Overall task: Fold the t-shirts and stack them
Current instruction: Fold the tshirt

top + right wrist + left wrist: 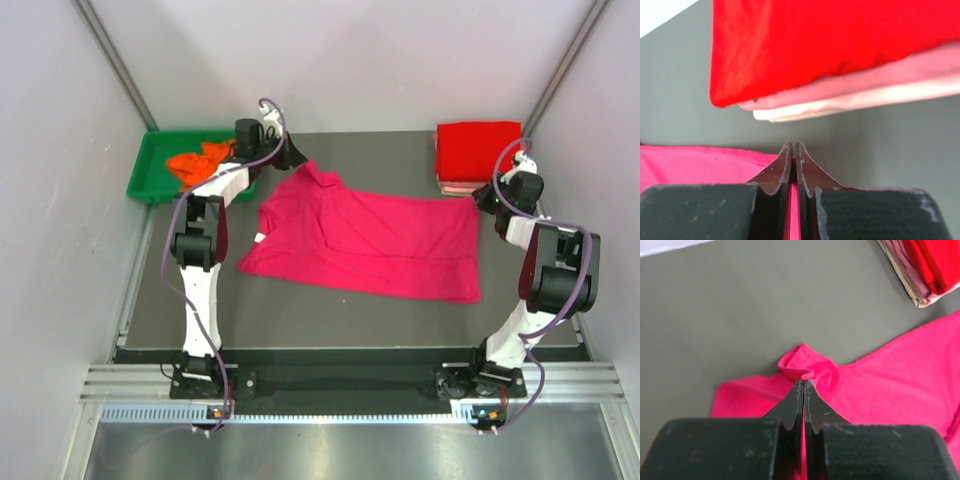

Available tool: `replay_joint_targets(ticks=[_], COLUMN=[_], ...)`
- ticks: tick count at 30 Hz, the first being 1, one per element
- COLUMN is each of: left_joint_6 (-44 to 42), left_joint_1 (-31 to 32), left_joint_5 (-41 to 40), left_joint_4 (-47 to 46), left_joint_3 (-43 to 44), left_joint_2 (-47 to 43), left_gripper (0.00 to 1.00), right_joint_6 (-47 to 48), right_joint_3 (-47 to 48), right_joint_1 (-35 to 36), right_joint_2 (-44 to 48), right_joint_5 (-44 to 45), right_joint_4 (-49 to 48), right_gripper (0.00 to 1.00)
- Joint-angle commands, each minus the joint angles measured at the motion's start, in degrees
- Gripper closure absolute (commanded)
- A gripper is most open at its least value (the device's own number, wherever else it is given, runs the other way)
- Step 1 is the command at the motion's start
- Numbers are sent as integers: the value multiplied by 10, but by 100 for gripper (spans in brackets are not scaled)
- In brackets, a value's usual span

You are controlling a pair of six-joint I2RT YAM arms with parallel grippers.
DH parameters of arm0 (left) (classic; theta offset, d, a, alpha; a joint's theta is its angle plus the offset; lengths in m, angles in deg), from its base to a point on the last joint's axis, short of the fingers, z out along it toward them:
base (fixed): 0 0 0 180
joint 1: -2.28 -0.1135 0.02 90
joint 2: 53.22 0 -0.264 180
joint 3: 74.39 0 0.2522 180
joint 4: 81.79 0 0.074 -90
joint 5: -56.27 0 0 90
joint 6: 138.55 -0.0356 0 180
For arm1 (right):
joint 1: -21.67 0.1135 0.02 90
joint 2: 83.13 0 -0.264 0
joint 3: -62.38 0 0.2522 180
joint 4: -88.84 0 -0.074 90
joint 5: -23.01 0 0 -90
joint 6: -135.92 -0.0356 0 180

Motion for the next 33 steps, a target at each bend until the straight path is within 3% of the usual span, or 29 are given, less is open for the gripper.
replay_joint_targets(ticks=[1, 7, 15, 33], left_joint_6=[-7, -12, 22, 23], left_joint_1=[-14, -18, -26, -31], left_joint_5=[8, 2, -11, -78], left_joint_4=[-49, -21, -37, 133], left_joint_3=[-28, -64, -195, -287], left_joint_2=[-77, -126, -217, -350], left_gripper=[100, 100, 100, 100], right_joint_6=[-6, -4, -14, -38], right_joint_3=[-13, -24, -36, -113], right_joint_1=[-8, -8, -9, -12], right_joint_2=[15, 27, 43, 101], right_joint_5=[-15, -12, 0, 24], right_joint_4=[-59, -56, -36, -5], right_gripper=[100, 100, 100, 100])
